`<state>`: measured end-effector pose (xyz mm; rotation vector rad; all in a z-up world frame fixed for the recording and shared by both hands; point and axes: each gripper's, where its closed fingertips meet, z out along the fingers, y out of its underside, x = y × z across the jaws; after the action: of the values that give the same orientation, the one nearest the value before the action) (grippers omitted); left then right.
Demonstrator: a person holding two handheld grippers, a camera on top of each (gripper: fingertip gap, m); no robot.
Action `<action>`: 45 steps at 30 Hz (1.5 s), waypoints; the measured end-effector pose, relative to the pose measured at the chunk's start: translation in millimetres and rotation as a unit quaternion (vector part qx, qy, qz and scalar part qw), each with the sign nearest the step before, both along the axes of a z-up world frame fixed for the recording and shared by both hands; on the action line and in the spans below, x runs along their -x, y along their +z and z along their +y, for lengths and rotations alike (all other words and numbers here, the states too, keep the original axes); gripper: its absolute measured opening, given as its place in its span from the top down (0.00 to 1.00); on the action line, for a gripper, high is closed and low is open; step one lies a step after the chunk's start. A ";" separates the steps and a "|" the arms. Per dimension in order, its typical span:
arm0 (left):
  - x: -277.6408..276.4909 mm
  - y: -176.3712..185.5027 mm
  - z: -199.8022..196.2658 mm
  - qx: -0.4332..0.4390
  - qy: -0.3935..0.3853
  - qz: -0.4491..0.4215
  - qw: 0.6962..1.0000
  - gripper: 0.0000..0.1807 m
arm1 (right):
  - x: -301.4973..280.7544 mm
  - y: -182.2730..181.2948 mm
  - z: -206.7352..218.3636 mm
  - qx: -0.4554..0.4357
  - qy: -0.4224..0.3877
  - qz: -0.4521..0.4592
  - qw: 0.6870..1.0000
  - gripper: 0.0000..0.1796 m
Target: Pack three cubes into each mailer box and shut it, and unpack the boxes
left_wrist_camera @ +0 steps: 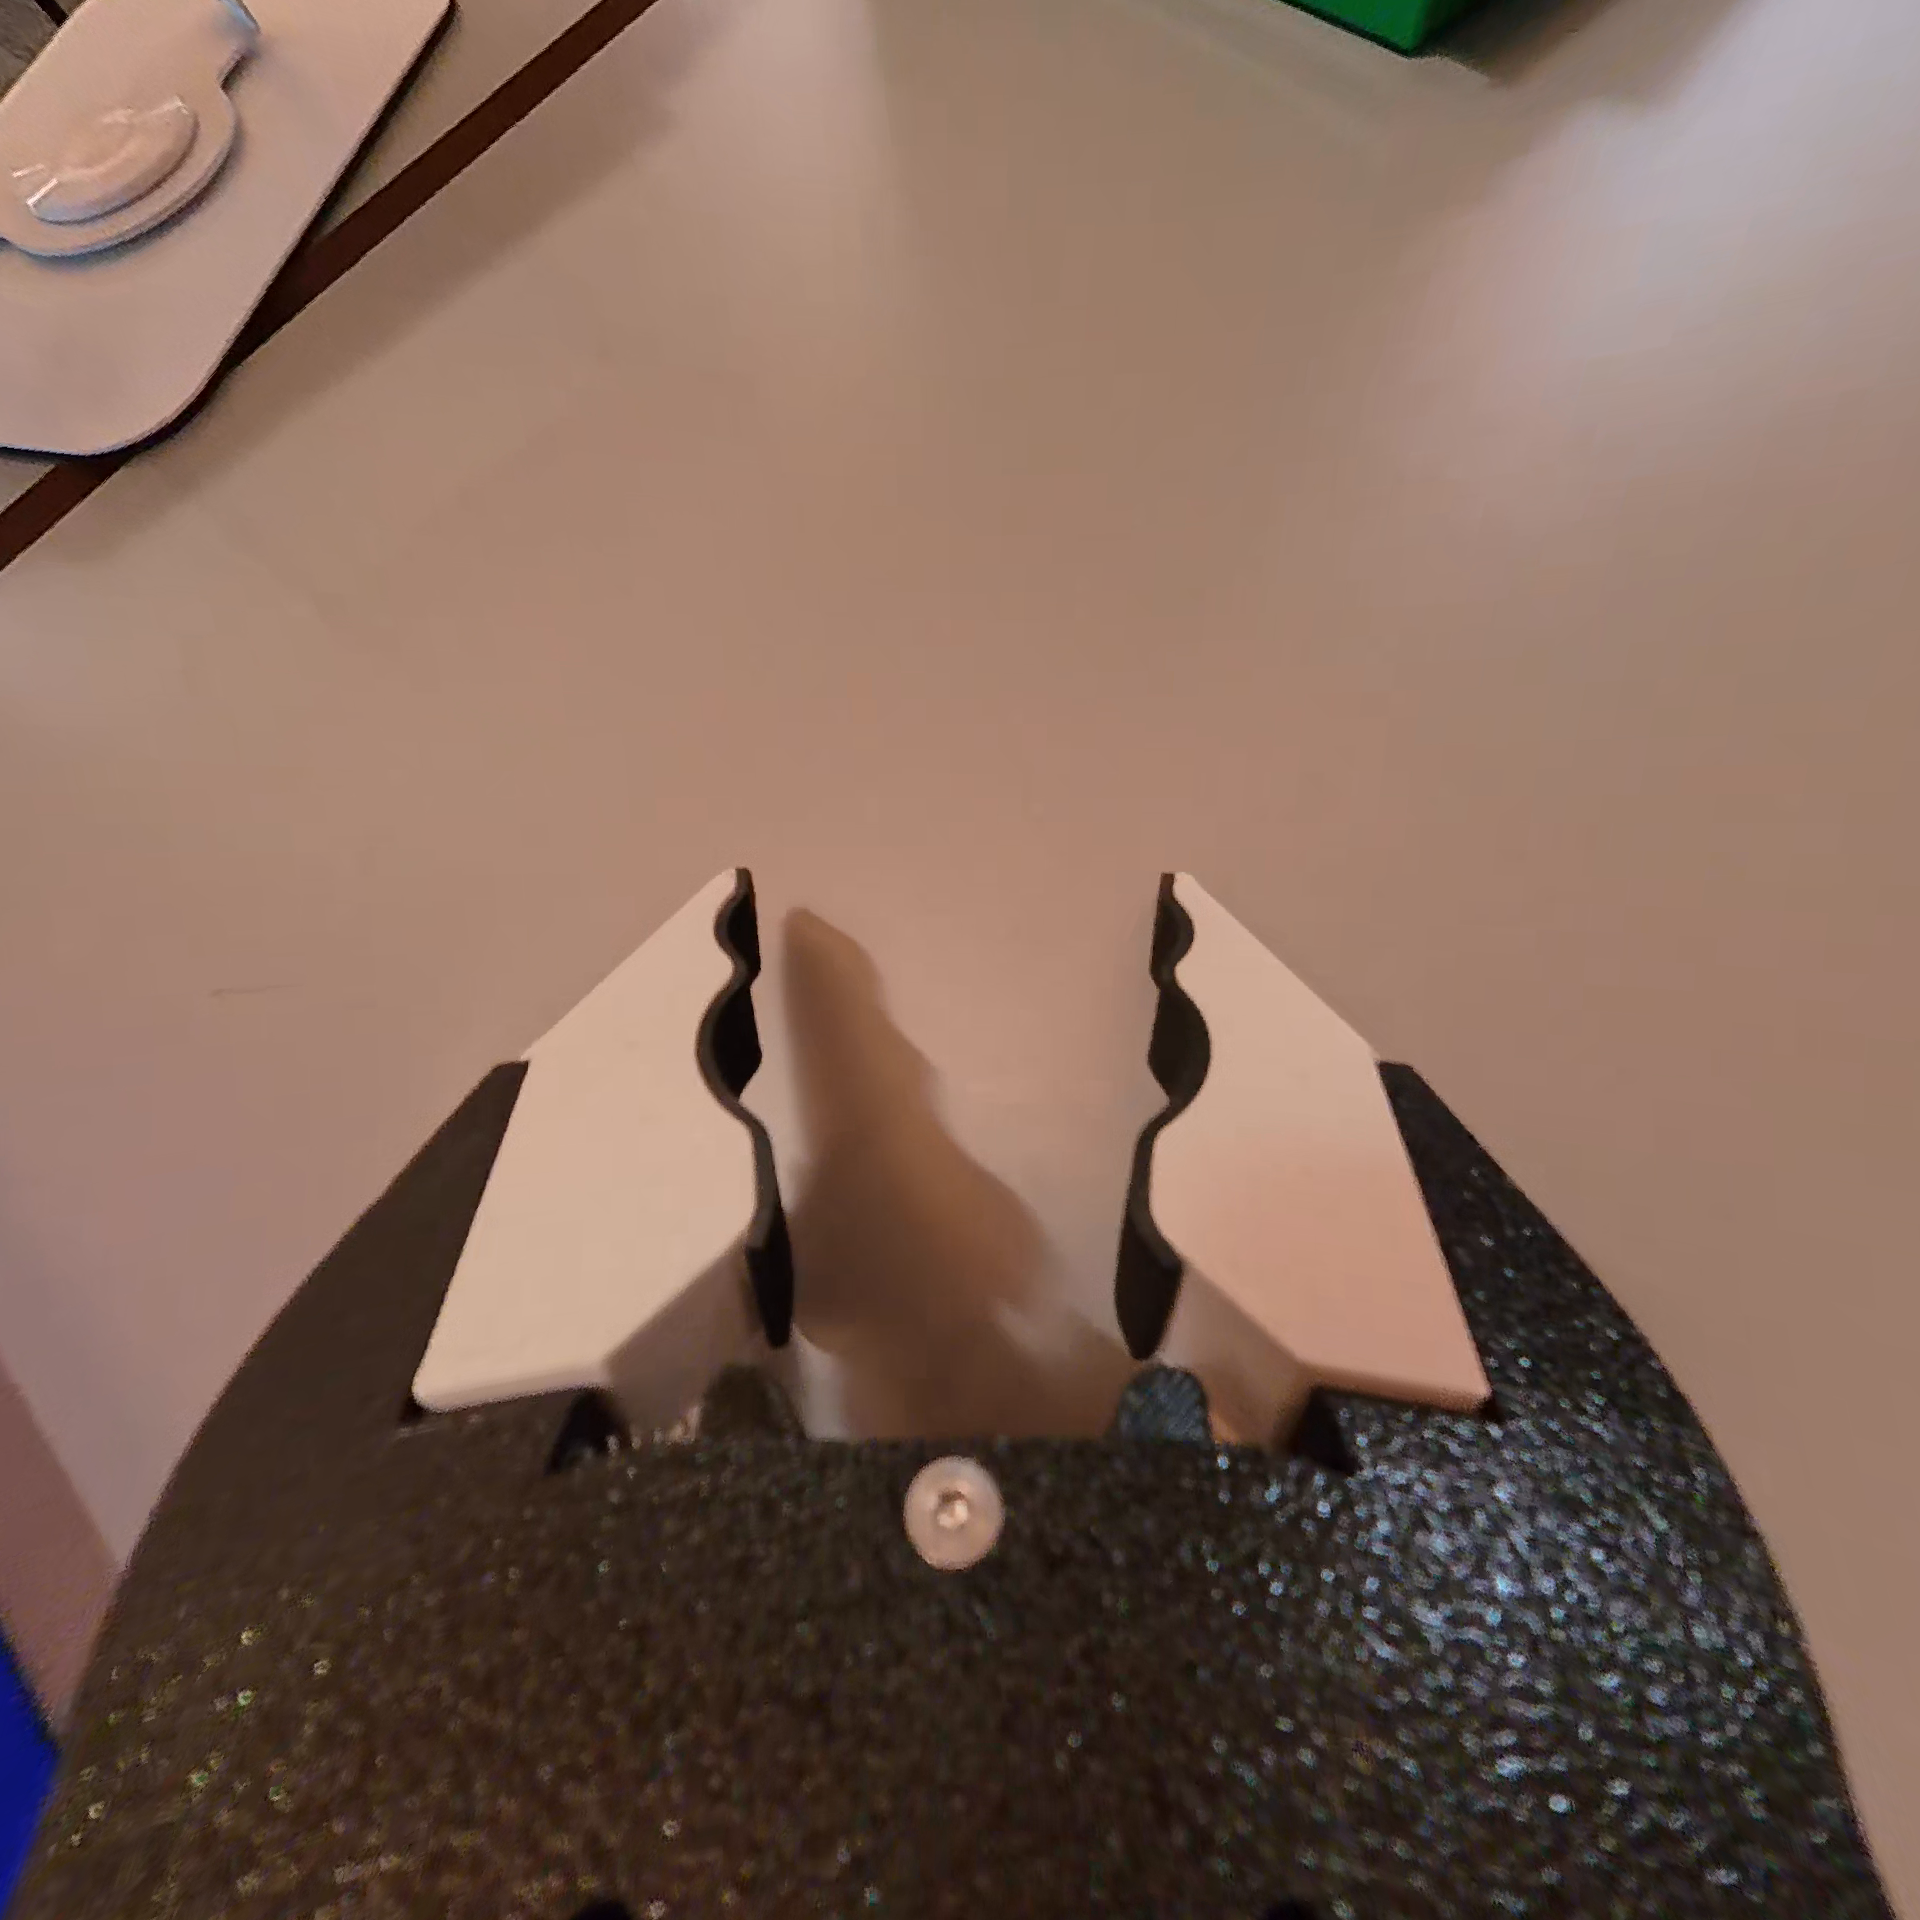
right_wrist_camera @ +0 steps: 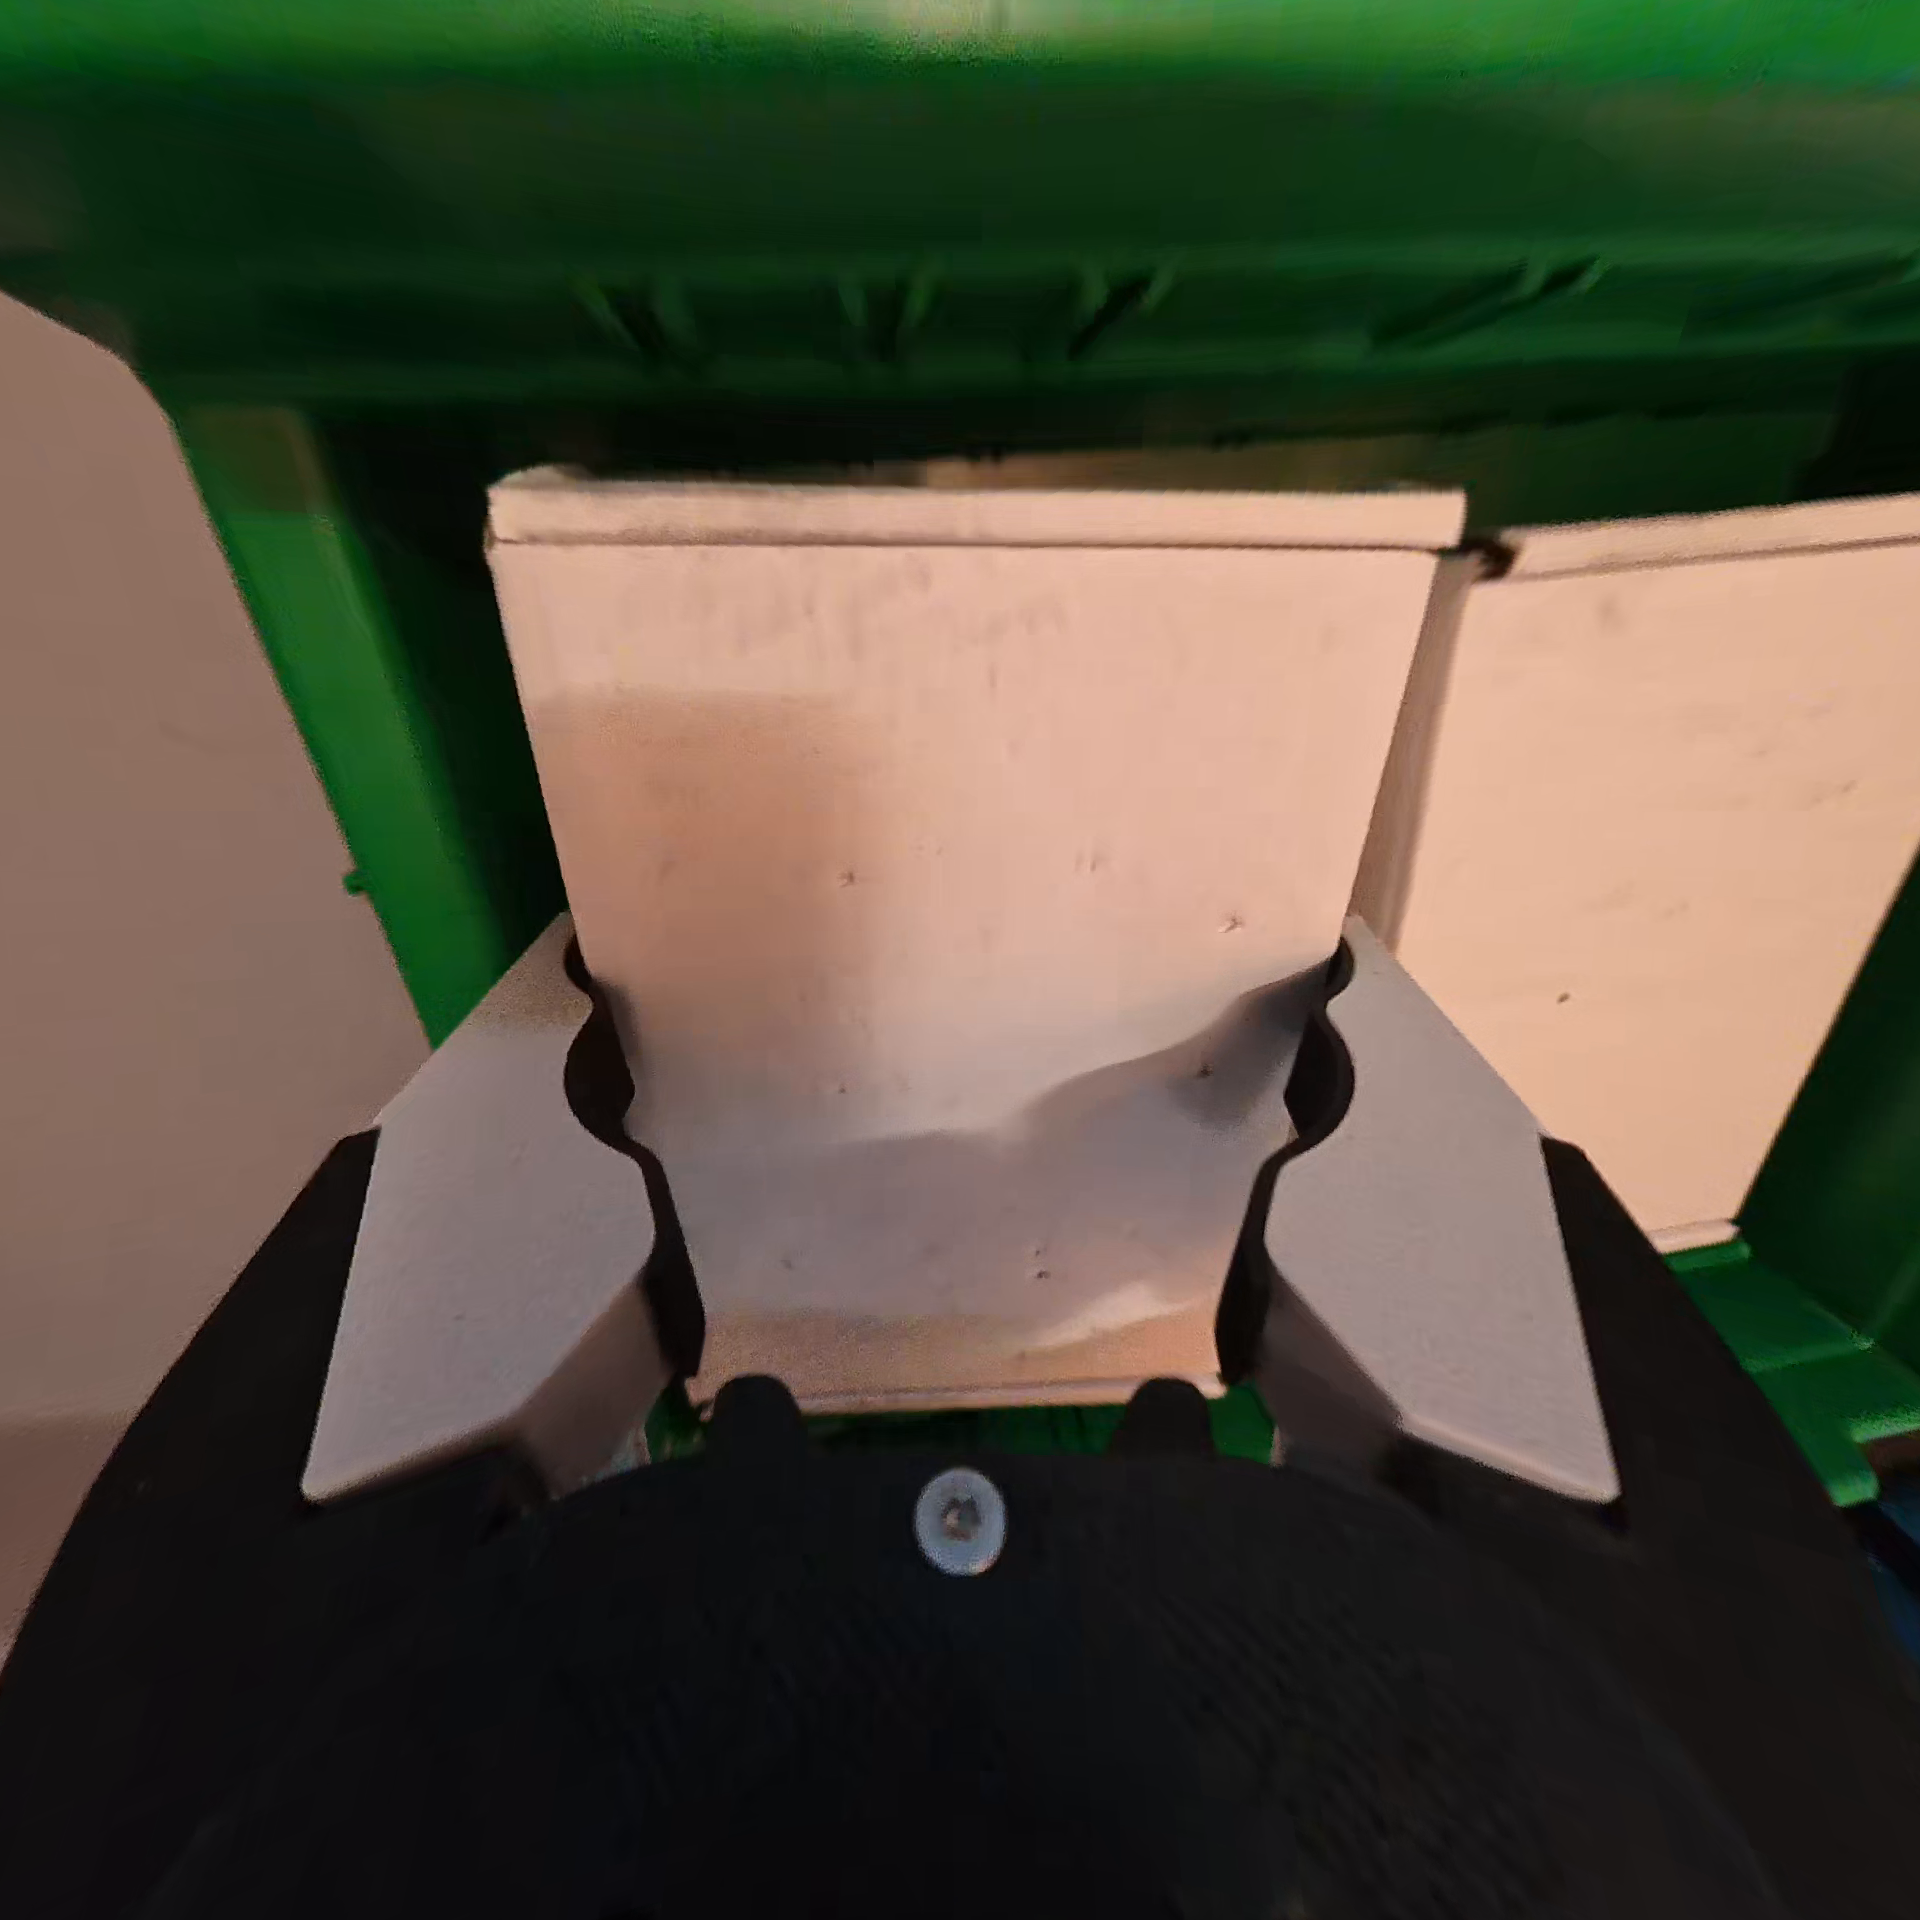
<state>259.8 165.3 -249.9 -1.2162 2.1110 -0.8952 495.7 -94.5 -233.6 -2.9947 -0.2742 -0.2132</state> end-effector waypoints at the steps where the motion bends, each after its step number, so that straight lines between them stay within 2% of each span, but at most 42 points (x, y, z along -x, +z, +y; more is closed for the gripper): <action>1: 0.2 -0.5 -0.3 -0.003 -0.001 0.000 1.000 0.59 | -1.2 -4.3 -5.1 0.017 -0.005 -0.004 1.000 0.28; 5: 0.0 -2.6 -0.6 -0.011 -0.002 0.005 1.000 0.59 | -0.7 -2.3 -6.3 0.005 -0.031 -0.011 0.999 0.31; 9: -3.3 5.7 -3.1 0.003 0.010 -0.012 1.000 0.58 | 4.2 34.2 -5.8 -0.066 -0.074 -0.056 0.994 0.32; 10: -5.5 12.6 -8.8 0.019 0.013 -0.021 1.000 0.58 | 7.8 47.2 -8.8 -0.092 -0.094 -0.081 0.988 0.34; 12: -13.6 31.5 -28.8 0.059 0.017 -0.038 0.997 0.57 | 22.6 73.3 -21.0 -0.165 -0.145 -0.143 0.965 0.37; 14: -25.9 51.4 -60.8 0.096 0.007 -0.049 0.994 0.55 | 55.9 84.4 -39.1 -0.241 -0.196 -0.173 0.935 0.38; 18: -71.4 90.7 -133.8 0.142 -0.010 -0.085 0.986 0.53 | 118.9 65.4 -90.5 -0.320 -0.335 -0.218 0.859 0.42; 22: -142.2 112.9 -183.6 0.143 0.036 -0.126 0.981 0.50 | 167.3 44.1 -118.4 -0.381 -0.432 -0.219 0.787 0.43; 23: -157.0 111.8 -194.2 0.146 0.049 -0.121 0.981 0.51 | 174.4 41.8 -123.1 -0.388 -0.439 -0.224 0.778 0.43; 26: -190.1 100.1 -210.9 0.113 0.084 -0.116 0.983 0.57 | 191.1 40.0 -132.5 -0.366 -0.429 -0.229 0.793 0.41; 27: -196.9 93.4 -212.3 0.099 0.096 -0.113 0.984 0.63 | 191.7 44.3 -136.5 -0.369 -0.428 -0.239 0.790 0.41; 30: -207.3 74.8 -195.7 0.040 0.150 -0.117 0.981 0.87 | 189.9 57.6 -138.8 -0.406 -0.449 -0.232 0.762 0.41; 32: -203.8 74.1 -186.0 0.059 0.172 -0.123 0.976 0.94 | 194.0 67.0 -132.7 -0.430 -0.442 -0.219 0.756 0.42; 36: -174.3 75.0 -149.7 0.032 0.192 -0.138 0.971 0.98 | 200.3 90.3 -127.9 -0.448 -0.421 -0.242 0.751 0.41; 39: -133.8 75.4 -123.1 0.047 0.183 -0.146 0.971 0.98 | 205.2 102.5 -120.1 -0.470 -0.418 -0.236 0.741 0.41; 45: -25.7 76.6 -55.5 0.036 0.185 -0.166 0.968 0.98 | 223.9 131.5 -68.4 -0.536 -0.387 -0.210 0.720 0.41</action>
<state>285.5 109.8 -173.4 -1.3330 1.5370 -0.9322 271.9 -162.9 -102.2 -1.6715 0.8184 -0.7938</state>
